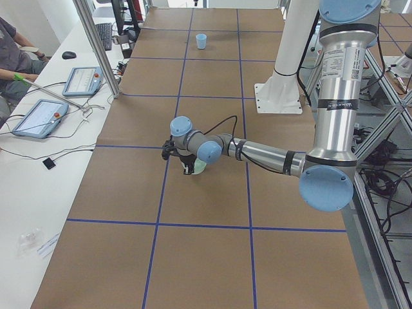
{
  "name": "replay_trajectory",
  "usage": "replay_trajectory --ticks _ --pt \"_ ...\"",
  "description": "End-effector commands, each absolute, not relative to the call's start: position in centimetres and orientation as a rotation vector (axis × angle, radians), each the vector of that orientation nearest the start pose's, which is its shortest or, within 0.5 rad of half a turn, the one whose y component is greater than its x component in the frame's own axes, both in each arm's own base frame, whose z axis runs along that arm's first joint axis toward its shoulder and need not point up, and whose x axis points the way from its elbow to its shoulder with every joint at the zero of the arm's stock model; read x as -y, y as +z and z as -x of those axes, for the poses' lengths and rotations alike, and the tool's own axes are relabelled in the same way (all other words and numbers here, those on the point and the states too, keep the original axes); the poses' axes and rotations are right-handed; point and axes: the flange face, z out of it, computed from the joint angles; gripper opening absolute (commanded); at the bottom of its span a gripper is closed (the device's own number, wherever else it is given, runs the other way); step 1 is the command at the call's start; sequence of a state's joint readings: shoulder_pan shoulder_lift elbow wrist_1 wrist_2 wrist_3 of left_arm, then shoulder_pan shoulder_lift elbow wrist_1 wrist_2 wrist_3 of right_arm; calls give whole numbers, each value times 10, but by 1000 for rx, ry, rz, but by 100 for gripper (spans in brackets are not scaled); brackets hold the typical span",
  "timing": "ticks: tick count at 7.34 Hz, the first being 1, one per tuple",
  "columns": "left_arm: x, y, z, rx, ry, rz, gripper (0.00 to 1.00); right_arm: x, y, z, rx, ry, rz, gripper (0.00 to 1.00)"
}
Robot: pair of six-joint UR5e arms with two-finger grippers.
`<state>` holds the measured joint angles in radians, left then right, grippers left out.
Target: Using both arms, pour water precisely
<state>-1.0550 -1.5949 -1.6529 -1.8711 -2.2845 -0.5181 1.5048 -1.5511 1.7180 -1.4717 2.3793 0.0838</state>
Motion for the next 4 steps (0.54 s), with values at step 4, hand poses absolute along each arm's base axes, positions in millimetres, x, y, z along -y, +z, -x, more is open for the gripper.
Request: replay_trajectory --ticks 4 --pt "488 607 -194 -773 154 38 18 511 562 -27 835 -91 -187 99"
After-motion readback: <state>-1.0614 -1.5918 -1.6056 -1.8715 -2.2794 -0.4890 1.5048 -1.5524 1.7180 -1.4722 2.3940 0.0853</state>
